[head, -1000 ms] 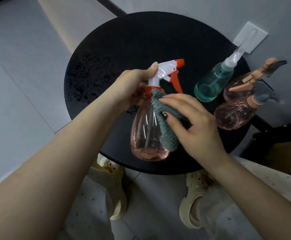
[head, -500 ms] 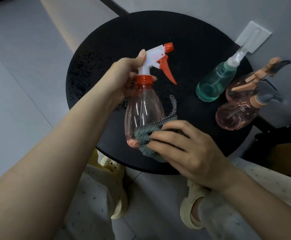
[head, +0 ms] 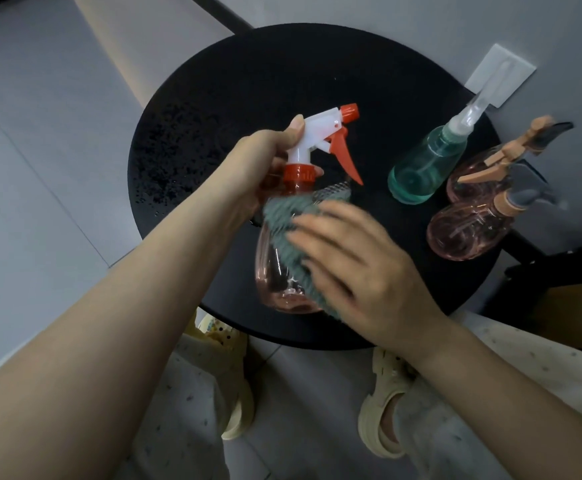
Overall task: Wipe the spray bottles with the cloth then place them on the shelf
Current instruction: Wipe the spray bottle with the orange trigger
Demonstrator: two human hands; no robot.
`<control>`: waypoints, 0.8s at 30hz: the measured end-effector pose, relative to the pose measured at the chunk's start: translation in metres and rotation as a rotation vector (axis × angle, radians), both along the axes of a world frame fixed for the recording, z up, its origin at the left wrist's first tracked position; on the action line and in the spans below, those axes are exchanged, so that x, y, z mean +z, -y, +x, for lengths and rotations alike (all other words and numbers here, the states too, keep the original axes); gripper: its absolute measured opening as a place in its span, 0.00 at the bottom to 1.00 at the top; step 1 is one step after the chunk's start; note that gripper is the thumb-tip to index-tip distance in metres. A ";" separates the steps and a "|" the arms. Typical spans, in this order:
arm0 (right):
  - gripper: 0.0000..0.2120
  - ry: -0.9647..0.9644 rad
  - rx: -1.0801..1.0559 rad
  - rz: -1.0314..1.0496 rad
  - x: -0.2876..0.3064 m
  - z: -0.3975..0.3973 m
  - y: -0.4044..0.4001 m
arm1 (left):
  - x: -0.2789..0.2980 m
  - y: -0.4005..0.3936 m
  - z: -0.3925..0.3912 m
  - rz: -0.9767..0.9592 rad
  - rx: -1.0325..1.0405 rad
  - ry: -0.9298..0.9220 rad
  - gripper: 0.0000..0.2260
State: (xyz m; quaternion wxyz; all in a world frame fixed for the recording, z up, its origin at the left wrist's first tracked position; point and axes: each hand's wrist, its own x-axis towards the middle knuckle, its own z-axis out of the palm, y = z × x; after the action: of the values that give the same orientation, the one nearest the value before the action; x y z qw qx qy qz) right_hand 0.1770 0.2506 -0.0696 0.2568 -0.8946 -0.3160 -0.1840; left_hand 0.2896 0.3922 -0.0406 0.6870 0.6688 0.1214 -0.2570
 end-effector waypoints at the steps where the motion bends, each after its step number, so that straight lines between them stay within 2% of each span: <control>1: 0.13 0.051 0.075 -0.092 -0.002 -0.002 0.000 | -0.001 -0.001 0.001 0.024 -0.004 0.006 0.16; 4: 0.13 0.142 0.266 -0.280 -0.013 -0.008 -0.002 | -0.005 -0.001 0.001 0.072 -0.026 0.029 0.15; 8: 0.13 0.103 0.302 -0.249 -0.012 -0.005 -0.003 | -0.006 0.000 0.001 0.086 -0.029 0.052 0.16; 10: 0.12 -0.004 0.216 -0.129 -0.007 0.000 -0.002 | -0.005 0.001 0.000 0.074 -0.036 0.037 0.17; 16: 0.15 -0.349 -0.155 0.411 -0.002 0.009 0.002 | -0.006 0.005 -0.002 0.000 -0.050 -0.025 0.18; 18: 0.16 -0.398 -0.221 0.497 -0.002 0.010 0.003 | -0.004 0.006 -0.002 0.002 -0.042 -0.006 0.19; 21: 0.17 -0.348 -0.172 0.430 -0.002 0.004 0.003 | -0.001 0.004 -0.002 -0.005 -0.023 -0.003 0.17; 24: 0.16 -0.175 -0.012 0.220 -0.004 -0.004 0.004 | 0.002 -0.001 0.001 0.000 0.014 -0.023 0.14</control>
State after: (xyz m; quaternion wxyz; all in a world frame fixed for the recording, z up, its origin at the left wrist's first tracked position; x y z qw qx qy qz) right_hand 0.1726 0.2469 -0.0733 0.3791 -0.8754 -0.2651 -0.1403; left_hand 0.2905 0.3930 -0.0388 0.6873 0.6649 0.1341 -0.2600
